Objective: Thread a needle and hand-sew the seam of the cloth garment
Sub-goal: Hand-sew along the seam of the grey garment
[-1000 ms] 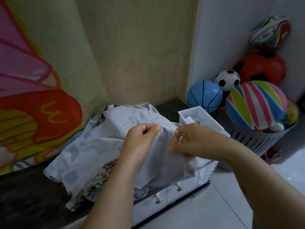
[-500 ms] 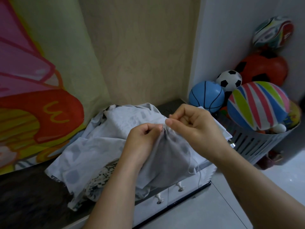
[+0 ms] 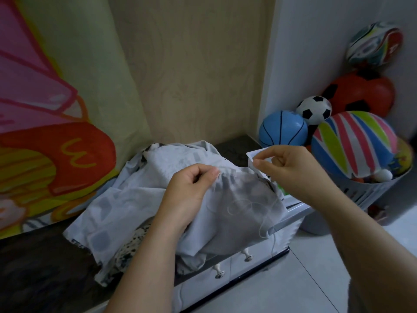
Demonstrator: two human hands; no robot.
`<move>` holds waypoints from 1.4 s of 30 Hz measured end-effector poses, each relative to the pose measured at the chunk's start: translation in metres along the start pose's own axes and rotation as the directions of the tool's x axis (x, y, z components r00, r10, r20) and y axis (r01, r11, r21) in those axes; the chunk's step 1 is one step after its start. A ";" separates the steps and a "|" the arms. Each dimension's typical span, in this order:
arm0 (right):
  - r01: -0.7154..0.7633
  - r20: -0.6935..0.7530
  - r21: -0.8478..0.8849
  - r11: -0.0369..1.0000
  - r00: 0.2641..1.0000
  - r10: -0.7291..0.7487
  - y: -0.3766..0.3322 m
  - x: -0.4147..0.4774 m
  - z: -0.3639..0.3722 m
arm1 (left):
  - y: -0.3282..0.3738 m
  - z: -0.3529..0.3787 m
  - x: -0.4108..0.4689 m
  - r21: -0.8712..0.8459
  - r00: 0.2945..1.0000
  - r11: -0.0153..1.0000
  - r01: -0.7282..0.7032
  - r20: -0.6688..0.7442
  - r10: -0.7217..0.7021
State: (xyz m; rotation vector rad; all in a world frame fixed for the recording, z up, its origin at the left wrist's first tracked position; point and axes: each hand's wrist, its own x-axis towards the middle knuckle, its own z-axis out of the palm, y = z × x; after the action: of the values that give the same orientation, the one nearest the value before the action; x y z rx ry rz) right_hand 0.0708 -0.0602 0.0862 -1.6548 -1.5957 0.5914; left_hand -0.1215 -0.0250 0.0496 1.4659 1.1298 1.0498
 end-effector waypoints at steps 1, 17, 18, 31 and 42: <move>-0.015 0.036 -0.024 1.000 0.999 0.016 0.003 -0.001 -0.001 | 0.000 -0.001 0.000 -0.001 1.000 1.000 -0.023 0.009 0.023; -0.188 0.200 0.405 0.895 0.973 0.114 0.011 -0.003 -0.012 | -0.001 -0.012 -0.002 0.029 0.997 0.997 -0.074 -0.024 0.075; -0.179 0.161 0.427 0.886 0.980 0.120 0.012 -0.002 -0.011 | -0.001 -0.011 -0.001 0.027 0.998 0.998 -0.057 -0.025 0.058; -0.162 -0.084 -0.111 0.980 0.985 0.154 0.035 0.006 -0.002 | -0.007 0.009 0.004 0.135 0.997 0.988 0.081 0.006 -0.082; 0.031 0.302 -0.201 0.979 0.953 0.031 -0.027 -0.016 0.020 | -0.004 0.005 0.002 0.141 0.994 0.984 0.105 0.015 -0.108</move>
State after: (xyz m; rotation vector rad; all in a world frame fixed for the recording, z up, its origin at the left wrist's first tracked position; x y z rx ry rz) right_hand 0.0365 -0.0740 0.0926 -1.7780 -1.9326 0.7309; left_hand -0.1165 -0.0240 0.0454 1.5051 1.2728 0.8930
